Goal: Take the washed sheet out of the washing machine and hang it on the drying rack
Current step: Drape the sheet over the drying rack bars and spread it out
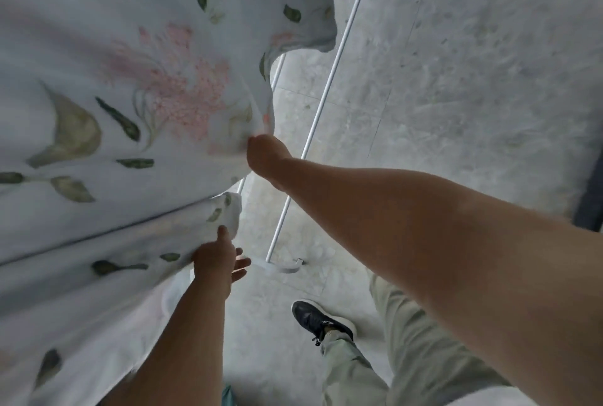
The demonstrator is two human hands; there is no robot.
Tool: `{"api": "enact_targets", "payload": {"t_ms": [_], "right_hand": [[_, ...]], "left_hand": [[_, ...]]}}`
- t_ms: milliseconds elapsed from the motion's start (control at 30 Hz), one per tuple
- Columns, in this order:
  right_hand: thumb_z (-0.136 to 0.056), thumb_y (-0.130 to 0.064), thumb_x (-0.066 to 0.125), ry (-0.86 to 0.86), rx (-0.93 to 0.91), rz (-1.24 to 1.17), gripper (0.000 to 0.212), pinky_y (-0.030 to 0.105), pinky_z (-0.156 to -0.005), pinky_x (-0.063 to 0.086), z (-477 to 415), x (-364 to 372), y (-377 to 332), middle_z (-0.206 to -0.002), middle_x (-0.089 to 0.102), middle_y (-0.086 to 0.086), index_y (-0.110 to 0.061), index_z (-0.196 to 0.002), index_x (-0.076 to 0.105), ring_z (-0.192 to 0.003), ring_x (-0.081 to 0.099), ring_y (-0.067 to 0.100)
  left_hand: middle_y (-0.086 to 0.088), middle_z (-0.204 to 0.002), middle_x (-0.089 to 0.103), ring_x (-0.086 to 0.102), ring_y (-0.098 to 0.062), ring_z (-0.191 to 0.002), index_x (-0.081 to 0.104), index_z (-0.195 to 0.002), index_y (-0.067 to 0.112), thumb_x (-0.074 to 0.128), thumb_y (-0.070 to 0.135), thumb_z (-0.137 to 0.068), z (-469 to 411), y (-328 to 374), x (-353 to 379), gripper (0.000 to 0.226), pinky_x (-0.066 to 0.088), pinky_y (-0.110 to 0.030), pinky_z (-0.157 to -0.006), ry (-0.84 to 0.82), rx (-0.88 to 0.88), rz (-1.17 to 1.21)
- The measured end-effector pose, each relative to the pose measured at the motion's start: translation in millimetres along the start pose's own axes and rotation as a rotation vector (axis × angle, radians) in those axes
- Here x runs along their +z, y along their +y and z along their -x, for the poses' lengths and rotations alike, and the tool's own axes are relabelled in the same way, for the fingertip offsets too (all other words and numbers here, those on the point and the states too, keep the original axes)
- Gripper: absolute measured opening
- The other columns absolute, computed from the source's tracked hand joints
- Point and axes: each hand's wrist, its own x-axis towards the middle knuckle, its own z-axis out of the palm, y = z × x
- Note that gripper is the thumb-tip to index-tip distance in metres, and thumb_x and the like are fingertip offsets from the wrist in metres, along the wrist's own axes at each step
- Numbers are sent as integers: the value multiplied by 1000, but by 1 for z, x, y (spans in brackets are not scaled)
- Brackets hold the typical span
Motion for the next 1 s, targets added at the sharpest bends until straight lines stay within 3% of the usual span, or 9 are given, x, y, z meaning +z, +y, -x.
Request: {"api": "enact_targets", "payload": {"t_ms": [167,233,400,533,700,833,1000], "right_hand": [[-102,-8,31,15,-148,-38,34,46,-102,43,93,-42,-47,-122,59,25,4,-119,59,-115,54,39],[-103,-12,31,49,-208,-40,34,47,-100,44,128,-58,-62,-118,60,23,2,-117,59,-113,55,39],[-103,-9,30,131,-336,-109,36,32,-86,45,210,-95,-105,-117,64,19,2,-114,62,-108,60,34],[-101,-3,32,207,-468,-88,34,34,-87,47,267,-133,-135,-117,63,23,8,-111,62,-107,60,35],[-103,-17,34,327,-601,-190,38,35,-92,46,328,-175,-152,-123,62,21,2,-123,60,-113,57,35],[-106,-20,33,449,-639,-73,39,31,-93,41,360,-204,-161,-132,59,16,-1,-127,60,-119,55,31],[-102,-29,41,514,-787,-139,35,37,-90,48,391,-245,-178,-113,68,11,-11,-117,66,-104,62,30]], "left_hand": [[-6,-93,72,74,-24,-74,64,-93,6,40,44,-103,110,46,-28,46,60,-46,-79,27,266,-67],[-5,-89,74,74,-21,-70,65,-88,8,41,41,-103,153,58,-39,43,61,-42,-73,55,415,-125],[-4,-92,71,69,-19,-62,61,-87,13,50,26,-101,245,84,-64,22,51,-31,-60,96,656,-33],[-8,-84,66,62,-13,-51,61,-93,6,51,16,-99,304,114,-82,16,42,-18,-38,144,850,20],[0,-84,70,70,-18,-62,58,-82,21,50,21,-98,366,135,-100,18,55,-37,-66,204,1095,-15],[1,-88,71,71,-15,-66,61,-86,22,52,21,-98,405,147,-103,15,51,-29,-64,158,1267,71],[6,-88,70,70,-8,-65,59,-82,29,54,25,-97,457,174,-103,16,52,-29,-66,237,1443,120]]}}
